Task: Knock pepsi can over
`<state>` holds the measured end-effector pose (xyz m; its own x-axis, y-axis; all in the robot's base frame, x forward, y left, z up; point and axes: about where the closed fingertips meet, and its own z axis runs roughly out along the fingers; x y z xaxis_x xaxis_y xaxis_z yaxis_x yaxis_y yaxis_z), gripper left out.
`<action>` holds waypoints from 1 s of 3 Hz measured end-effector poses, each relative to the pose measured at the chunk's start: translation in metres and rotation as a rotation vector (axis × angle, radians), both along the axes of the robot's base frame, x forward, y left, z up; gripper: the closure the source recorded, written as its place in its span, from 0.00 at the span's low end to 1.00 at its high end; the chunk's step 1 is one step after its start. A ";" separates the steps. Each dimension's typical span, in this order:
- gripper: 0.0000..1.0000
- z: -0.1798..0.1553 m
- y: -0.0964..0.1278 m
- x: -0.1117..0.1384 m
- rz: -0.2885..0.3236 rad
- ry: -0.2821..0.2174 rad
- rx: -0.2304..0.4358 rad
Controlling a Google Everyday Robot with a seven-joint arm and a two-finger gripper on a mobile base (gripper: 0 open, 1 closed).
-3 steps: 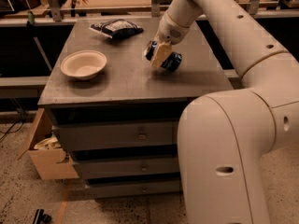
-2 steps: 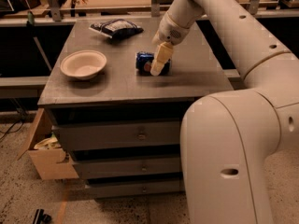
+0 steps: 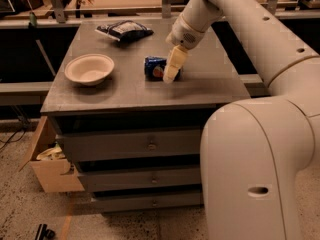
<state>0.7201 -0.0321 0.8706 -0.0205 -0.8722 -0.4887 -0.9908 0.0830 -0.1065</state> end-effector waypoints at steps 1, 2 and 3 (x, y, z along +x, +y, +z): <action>0.00 0.006 -0.010 0.001 -0.042 -0.013 0.034; 0.00 0.027 -0.040 0.006 -0.146 -0.061 0.095; 0.00 0.073 -0.101 0.011 -0.327 -0.180 0.241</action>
Offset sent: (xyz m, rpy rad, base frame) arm 0.0073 -0.0937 0.0599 0.1771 -0.1396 -0.2995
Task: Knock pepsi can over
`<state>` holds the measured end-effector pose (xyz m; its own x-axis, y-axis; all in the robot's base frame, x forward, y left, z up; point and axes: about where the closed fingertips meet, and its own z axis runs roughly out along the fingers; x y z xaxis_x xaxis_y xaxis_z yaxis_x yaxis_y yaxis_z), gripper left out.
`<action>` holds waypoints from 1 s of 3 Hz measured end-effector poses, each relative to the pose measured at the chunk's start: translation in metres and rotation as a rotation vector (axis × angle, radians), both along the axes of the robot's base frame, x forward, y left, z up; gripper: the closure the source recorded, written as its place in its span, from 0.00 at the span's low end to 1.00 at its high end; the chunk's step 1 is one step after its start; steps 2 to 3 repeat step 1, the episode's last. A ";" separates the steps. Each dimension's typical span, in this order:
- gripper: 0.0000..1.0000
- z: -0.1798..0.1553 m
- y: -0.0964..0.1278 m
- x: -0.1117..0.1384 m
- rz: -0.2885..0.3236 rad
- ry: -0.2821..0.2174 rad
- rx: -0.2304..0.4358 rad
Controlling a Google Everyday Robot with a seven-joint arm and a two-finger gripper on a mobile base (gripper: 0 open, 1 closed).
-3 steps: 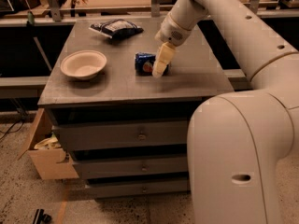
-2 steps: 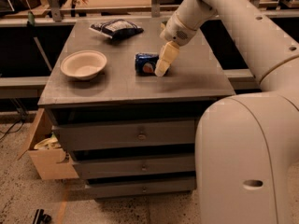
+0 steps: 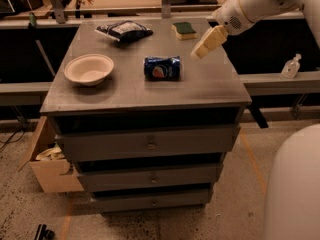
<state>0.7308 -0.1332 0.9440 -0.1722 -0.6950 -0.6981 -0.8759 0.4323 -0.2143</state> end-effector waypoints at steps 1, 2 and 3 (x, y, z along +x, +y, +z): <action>0.00 -0.006 0.007 0.004 0.010 0.002 -0.011; 0.00 -0.006 0.007 0.004 0.010 0.002 -0.011; 0.00 -0.006 0.007 0.004 0.010 0.002 -0.011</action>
Offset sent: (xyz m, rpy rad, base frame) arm 0.0000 0.0000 0.0000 0.0000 0.0000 0.0000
